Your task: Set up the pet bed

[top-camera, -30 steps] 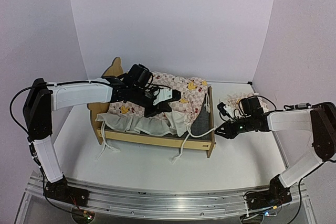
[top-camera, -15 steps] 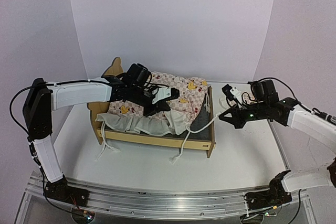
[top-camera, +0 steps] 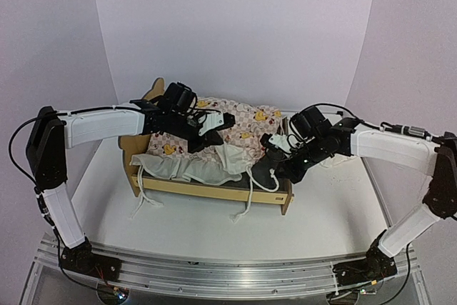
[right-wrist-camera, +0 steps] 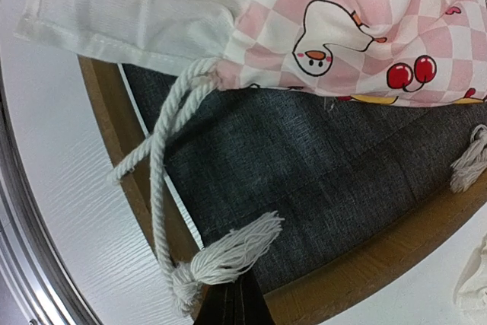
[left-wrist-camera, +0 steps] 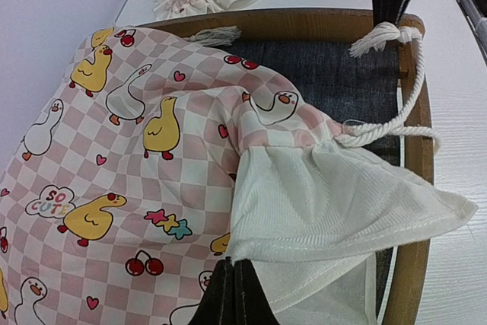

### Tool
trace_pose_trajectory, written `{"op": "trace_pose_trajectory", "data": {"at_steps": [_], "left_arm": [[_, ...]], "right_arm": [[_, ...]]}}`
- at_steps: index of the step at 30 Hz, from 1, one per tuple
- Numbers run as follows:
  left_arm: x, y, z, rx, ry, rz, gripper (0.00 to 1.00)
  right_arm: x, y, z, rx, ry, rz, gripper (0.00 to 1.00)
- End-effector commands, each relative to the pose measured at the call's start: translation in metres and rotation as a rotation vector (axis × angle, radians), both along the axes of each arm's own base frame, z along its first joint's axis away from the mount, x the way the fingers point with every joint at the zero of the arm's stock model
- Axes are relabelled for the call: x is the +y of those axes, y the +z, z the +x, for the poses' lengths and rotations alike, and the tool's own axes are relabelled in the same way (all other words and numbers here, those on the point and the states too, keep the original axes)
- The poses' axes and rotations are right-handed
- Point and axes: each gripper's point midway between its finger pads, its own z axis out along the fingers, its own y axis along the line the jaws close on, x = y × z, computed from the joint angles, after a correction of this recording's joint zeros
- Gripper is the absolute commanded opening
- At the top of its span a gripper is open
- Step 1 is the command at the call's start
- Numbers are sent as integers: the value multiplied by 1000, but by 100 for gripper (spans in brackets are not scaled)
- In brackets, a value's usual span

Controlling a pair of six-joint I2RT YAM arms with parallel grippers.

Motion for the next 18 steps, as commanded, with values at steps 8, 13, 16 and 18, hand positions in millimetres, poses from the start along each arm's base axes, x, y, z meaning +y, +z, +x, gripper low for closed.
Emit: {"op": "trace_pose_trajectory", "data": {"at_steps": [8, 13, 16, 18], "left_arm": [[18, 31, 7, -81, 39, -33, 2], [28, 27, 11, -86, 56, -12, 2], [33, 25, 13, -89, 65, -5, 2], [35, 24, 12, -87, 64, -1, 2]], "right_arm": [[13, -9, 9, 11, 42, -103, 0], [7, -27, 11, 80, 12, -186, 0], [0, -38, 10, 129, -19, -252, 0], [-1, -40, 8, 152, -21, -261, 0]]}}
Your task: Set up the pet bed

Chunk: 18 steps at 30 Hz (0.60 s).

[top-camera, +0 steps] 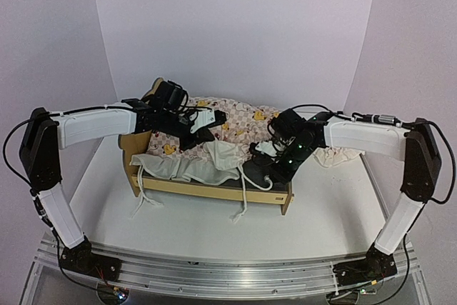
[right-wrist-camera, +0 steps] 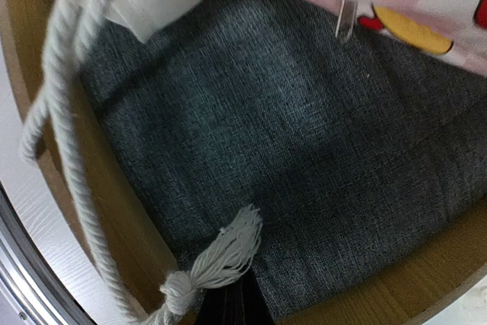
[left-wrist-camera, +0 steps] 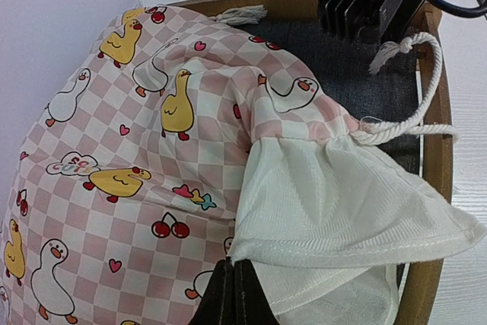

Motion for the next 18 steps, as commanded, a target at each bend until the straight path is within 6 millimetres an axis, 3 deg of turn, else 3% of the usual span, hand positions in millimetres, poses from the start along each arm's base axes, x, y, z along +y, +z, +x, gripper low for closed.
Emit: {"op": "trace_pose_trajectory", "data": {"at_steps": [1, 4, 8, 12, 15, 18], "left_arm": [[10, 19, -1, -50, 9, -14, 2], [11, 15, -3, -44, 3, -8, 2], [10, 13, -7, -33, -13, -14, 2], [8, 12, -7, -31, -21, -23, 2], [4, 11, -7, -24, -31, -37, 2], [0, 12, -6, -6, -36, -52, 2]], "right_arm": [[-9, -4, -6, 65, -31, -68, 0], [-7, -5, -11, 91, -21, -65, 0], [2, -6, -43, 213, 62, -37, 1], [1, 3, -68, 324, 82, -11, 16], [-5, 10, -64, 317, 45, -56, 30], [-8, 24, -54, 303, 11, -99, 37]]}}
